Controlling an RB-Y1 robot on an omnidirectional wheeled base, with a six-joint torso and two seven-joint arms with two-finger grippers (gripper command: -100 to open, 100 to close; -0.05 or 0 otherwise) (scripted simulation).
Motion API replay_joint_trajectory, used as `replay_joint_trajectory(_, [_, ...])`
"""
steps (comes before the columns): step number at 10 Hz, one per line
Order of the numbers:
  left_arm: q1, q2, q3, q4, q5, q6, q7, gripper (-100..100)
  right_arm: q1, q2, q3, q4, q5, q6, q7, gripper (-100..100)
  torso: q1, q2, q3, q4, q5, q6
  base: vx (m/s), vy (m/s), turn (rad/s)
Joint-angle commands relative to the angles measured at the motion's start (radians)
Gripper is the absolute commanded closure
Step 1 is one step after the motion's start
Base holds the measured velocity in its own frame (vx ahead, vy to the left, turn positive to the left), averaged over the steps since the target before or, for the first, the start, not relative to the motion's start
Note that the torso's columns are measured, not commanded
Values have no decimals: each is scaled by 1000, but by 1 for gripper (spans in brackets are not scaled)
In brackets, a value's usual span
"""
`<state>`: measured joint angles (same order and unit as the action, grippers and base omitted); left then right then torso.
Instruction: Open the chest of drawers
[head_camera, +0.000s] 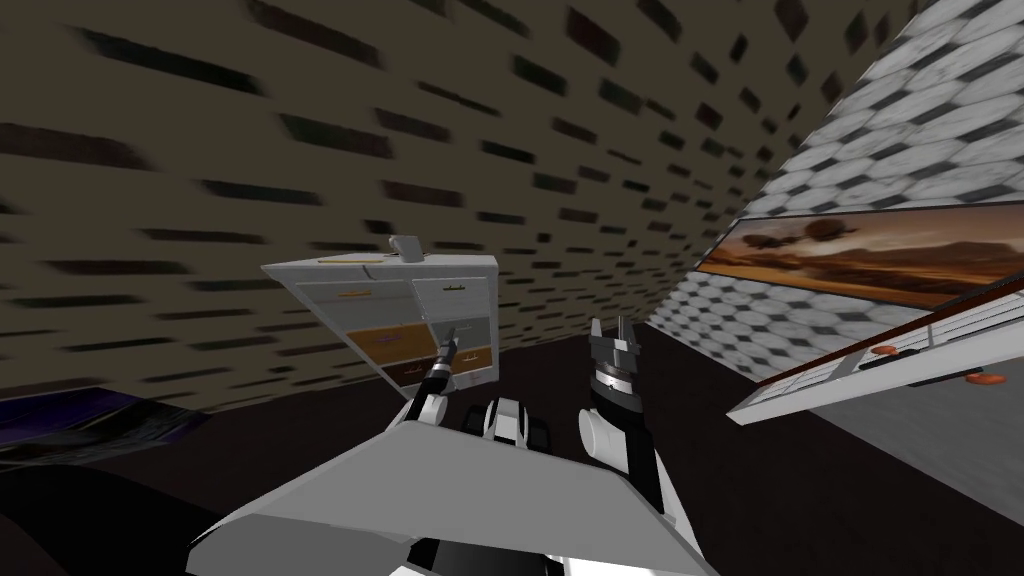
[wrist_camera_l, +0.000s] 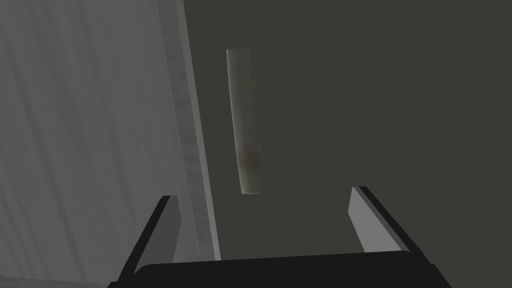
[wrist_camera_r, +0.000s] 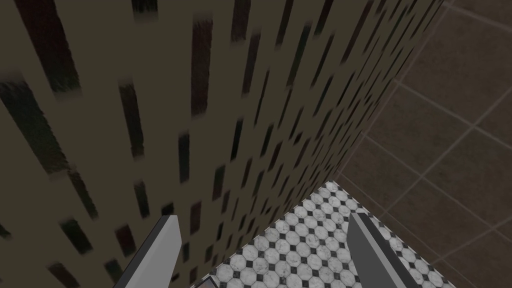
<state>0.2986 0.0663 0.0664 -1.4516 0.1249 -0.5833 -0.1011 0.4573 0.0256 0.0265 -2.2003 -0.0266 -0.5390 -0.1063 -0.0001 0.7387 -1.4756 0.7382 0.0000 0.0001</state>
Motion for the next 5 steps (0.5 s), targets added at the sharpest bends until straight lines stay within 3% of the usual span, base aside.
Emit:
replay_joint_trajectory(1, [0, -19, 1, 8, 0, 3, 1, -100, 0, 0, 0, 0, 0, 0, 0, 0, 1, 0, 0, 0, 0, 0, 17, -20, 2])
replay_joint_trajectory(3, [-7, -15, 9, -30, 4, 49, -1, -100, 0, 0, 0, 0, 0, 0, 0, 0, 2, -1, -1, 0, 1, 0, 59, -2, -2])
replay_joint_trajectory(4, [-4, -15, 7, -21, 4, 35, 0, -100, 0, 0, 0, 0, 0, 0, 0, 0, 1, -3, -2, -1, 0, 0, 31, 1, 0])
replay_joint_trajectory(5, [-1, -20, 2, 3, 1, 9, 1, 100, 0, 0, 0, 0, 0, 0, 0, 0, 0, 0, 0, 0, 0, 0, -39, 7, 3])
